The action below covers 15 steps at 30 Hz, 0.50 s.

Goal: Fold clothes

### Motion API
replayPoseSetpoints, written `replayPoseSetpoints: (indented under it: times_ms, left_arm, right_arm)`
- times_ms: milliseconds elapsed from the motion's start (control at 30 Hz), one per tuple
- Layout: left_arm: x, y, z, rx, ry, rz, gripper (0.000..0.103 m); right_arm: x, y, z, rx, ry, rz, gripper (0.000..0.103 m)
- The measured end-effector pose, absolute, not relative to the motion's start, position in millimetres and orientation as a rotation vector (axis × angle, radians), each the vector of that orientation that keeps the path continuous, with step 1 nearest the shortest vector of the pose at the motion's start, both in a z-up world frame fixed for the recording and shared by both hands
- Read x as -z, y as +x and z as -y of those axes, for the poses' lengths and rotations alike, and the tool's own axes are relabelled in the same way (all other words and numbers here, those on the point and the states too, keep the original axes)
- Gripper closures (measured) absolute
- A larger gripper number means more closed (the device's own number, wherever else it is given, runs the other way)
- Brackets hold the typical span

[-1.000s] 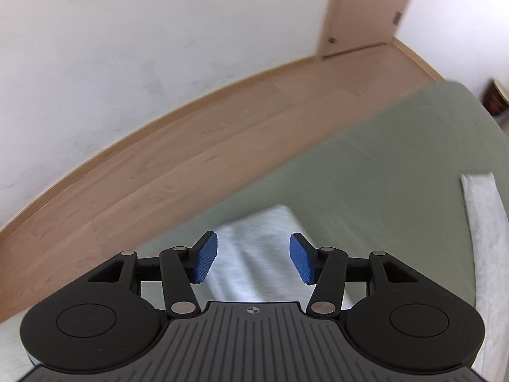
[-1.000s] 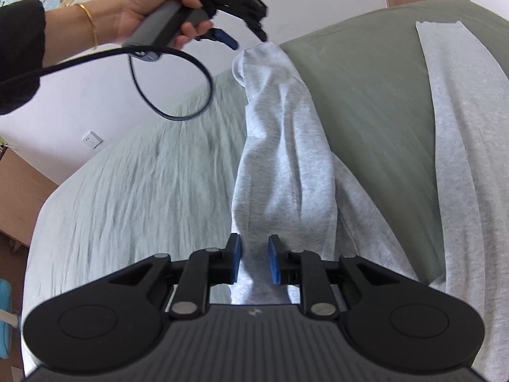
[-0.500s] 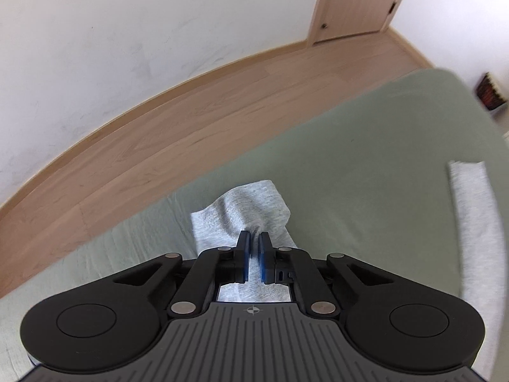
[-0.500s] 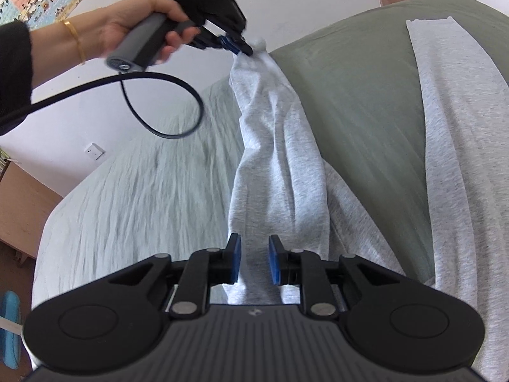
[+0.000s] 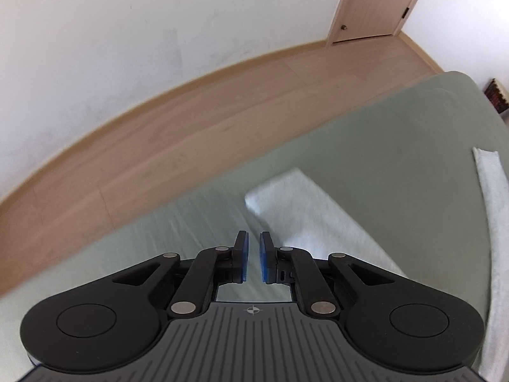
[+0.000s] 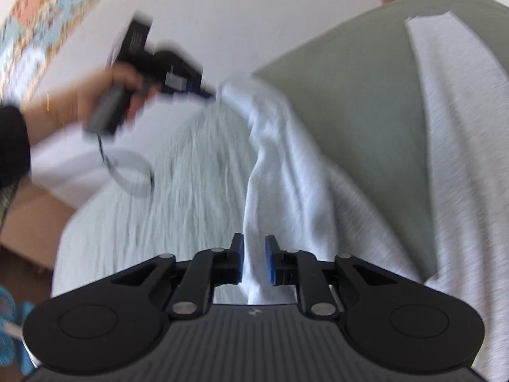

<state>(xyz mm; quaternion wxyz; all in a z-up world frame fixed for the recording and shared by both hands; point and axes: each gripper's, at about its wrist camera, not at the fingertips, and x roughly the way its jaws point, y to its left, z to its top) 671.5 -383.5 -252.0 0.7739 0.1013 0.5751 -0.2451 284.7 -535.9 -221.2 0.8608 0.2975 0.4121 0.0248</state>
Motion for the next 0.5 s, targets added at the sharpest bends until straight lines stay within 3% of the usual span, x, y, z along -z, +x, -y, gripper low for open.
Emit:
replayPoseSetpoints:
  times_ms: [67, 167, 400, 500]
  left_arm:
    - [246.6, 657.0, 382.5, 0.570, 0.187, -1.246, 0.072]
    - [235.8, 620.8, 387.5, 0.668, 0.158, -1.233, 0.065]
    - [239.7, 572.0, 403.4, 0.768, 0.241, -1.269, 0.064]
    - [237.9, 559.2, 408.1, 0.782, 0.273, -1.274, 0.064]
  right_arm:
    - [220.7, 286.2, 549.1, -0.004, 0.616, -0.849, 0.069]
    - [228.0, 291.2, 561.1, 0.017, 0.631, -0.858, 0.066]
    - [243.2, 296.9, 568.0, -0.005, 0.652, -0.899, 0.067]
    - [243.4, 307.8, 561.4, -0.047, 0.651, -0.890, 0.075]
